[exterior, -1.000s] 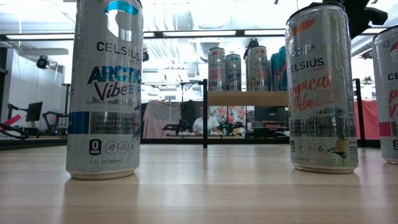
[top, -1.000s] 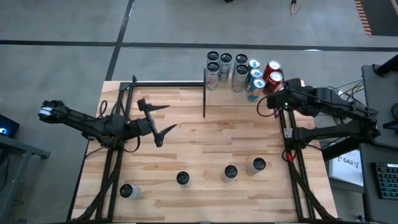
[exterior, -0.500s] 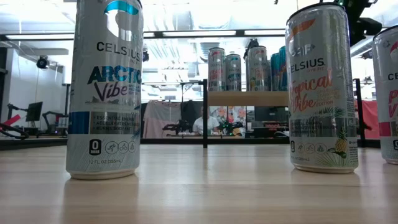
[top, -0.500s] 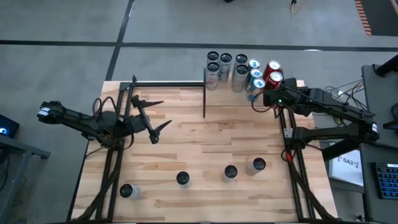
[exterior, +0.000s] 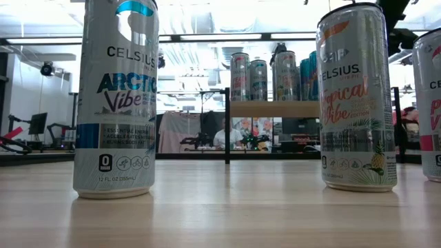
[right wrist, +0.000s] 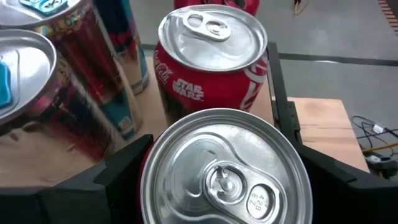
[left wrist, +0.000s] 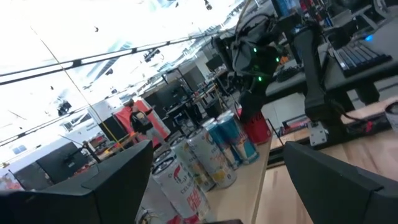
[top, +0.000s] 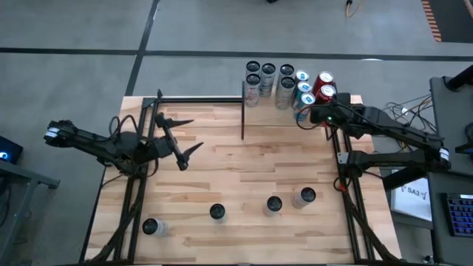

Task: Place canned beverage on shelf
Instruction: Put the red black soda can on the shelf aligned with the red white soda cans

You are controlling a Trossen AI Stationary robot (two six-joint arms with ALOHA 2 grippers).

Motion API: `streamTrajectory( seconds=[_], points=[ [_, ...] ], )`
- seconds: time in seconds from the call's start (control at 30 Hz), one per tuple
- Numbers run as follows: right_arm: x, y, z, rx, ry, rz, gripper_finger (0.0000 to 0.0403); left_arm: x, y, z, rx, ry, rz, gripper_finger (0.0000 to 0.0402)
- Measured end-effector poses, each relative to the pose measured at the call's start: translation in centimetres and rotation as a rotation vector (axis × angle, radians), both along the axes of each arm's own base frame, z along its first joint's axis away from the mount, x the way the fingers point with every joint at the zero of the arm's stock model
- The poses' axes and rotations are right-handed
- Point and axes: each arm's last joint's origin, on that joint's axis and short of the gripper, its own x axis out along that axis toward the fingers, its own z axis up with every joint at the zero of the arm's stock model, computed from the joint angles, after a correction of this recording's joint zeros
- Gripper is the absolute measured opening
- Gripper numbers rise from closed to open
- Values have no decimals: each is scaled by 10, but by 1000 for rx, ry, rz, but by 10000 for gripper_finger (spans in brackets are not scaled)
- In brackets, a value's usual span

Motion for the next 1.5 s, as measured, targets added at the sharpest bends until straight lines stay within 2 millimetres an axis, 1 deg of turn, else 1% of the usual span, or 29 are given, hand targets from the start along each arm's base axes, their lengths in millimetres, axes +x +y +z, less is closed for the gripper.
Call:
streamTrajectory(
  seconds=[0.13, 0.23, 0.33, 0.47, 0.9, 1.5],
  points=[
    [3, -1, -3, -9, -26, 0, 288, 1, 0, -2, -9, 14, 25, 345],
    [6, -4, -1, -25, -65, 3, 288, 1, 1, -2, -17, 16, 55, 345],
    [7, -6, -1, -31, -66, 3, 288, 1, 1, -3, -19, 18, 58, 345],
    [6, -8, -1, -30, -39, 2, 291, 1, 1, -3, -20, 21, 69, 345],
    [8, -10, -3, -40, -2, 4, 329, 1, 2, -3, -20, 24, 73, 345],
    [9, -11, -1, -84, -9, -17, 338, 1, 2, -3, -21, 24, 74, 345]
  ],
)
